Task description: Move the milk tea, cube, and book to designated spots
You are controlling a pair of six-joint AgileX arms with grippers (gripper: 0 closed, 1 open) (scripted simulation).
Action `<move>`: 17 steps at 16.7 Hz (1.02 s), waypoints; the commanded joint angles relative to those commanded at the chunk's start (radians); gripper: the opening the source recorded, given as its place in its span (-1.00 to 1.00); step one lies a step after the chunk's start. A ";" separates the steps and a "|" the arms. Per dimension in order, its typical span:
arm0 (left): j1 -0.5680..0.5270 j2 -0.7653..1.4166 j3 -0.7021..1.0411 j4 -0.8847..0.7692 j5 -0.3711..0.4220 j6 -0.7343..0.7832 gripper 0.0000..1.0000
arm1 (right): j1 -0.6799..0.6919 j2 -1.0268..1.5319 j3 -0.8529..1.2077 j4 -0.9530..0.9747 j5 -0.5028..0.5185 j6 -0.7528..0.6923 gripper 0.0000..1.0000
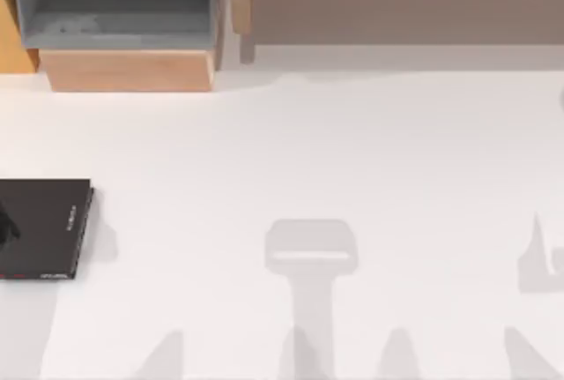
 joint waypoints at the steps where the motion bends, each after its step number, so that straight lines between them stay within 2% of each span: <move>1: -0.006 0.072 0.048 0.025 -0.006 0.000 1.00 | 0.000 0.000 0.000 0.000 0.000 0.000 1.00; 12: -0.099 1.158 0.713 0.368 -0.082 0.006 1.00 | 0.000 0.000 0.000 0.000 0.000 0.000 1.00; 17: -0.133 1.533 0.958 0.499 -0.107 0.001 1.00 | 0.000 0.000 0.000 0.000 0.000 0.000 1.00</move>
